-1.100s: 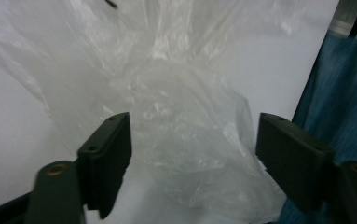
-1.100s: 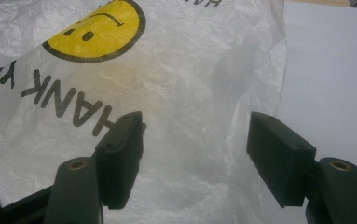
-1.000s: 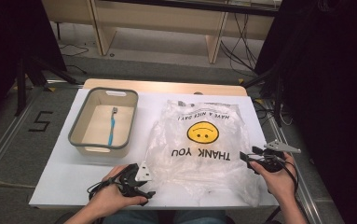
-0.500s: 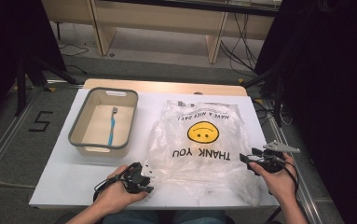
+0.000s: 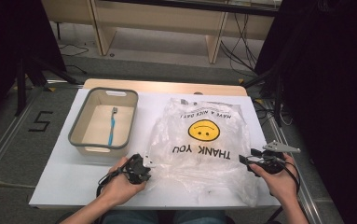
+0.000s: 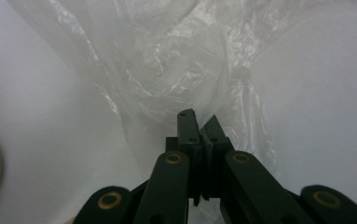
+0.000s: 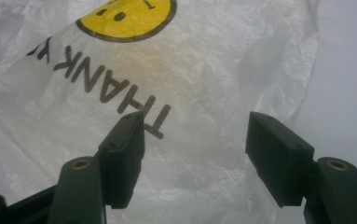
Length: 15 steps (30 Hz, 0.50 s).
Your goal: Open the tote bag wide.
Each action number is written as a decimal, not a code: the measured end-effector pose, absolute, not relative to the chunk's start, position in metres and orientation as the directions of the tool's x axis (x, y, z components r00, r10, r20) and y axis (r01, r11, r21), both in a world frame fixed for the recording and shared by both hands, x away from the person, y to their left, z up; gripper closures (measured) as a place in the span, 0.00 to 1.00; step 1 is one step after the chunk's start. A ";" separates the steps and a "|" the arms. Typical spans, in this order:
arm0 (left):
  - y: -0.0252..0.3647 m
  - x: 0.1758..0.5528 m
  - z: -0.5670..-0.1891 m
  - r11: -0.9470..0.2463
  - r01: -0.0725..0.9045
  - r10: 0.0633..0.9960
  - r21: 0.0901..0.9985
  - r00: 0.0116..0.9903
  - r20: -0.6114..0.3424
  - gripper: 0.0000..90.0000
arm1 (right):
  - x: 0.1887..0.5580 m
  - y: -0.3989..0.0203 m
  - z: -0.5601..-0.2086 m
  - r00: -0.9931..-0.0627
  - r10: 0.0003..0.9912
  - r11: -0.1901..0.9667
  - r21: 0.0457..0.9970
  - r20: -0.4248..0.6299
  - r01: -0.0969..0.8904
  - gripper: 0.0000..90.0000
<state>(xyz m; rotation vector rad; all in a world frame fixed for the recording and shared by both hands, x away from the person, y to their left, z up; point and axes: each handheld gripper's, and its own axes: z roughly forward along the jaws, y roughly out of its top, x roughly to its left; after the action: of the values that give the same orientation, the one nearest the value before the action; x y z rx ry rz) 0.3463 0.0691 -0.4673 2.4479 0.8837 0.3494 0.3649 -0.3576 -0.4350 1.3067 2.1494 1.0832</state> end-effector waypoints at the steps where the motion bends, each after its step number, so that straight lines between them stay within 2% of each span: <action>1: 0.069 0.348 -0.466 -0.652 0.524 0.662 0.549 0.745 0.075 0.99 | 0.364 -0.357 -0.435 -0.492 0.869 0.271 0.782 0.053 0.562 0.43; 10: 0.064 0.386 -0.450 -0.614 0.525 0.738 0.589 0.647 0.192 0.99 | 0.357 -0.343 -0.429 -0.572 0.818 0.327 0.770 0.059 0.548 0.43; 15: 0.059 0.404 -0.445 -0.582 0.544 0.768 0.605 0.612 0.188 0.99 | 0.352 -0.333 -0.426 -0.630 0.773 0.371 0.757 0.069 0.538 0.42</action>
<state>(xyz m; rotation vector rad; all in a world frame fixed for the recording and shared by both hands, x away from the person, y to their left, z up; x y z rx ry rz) 0.4042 0.0587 -0.4452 2.3411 1.0348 0.6015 0.3521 -0.3328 -0.4262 1.1566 2.3386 1.1204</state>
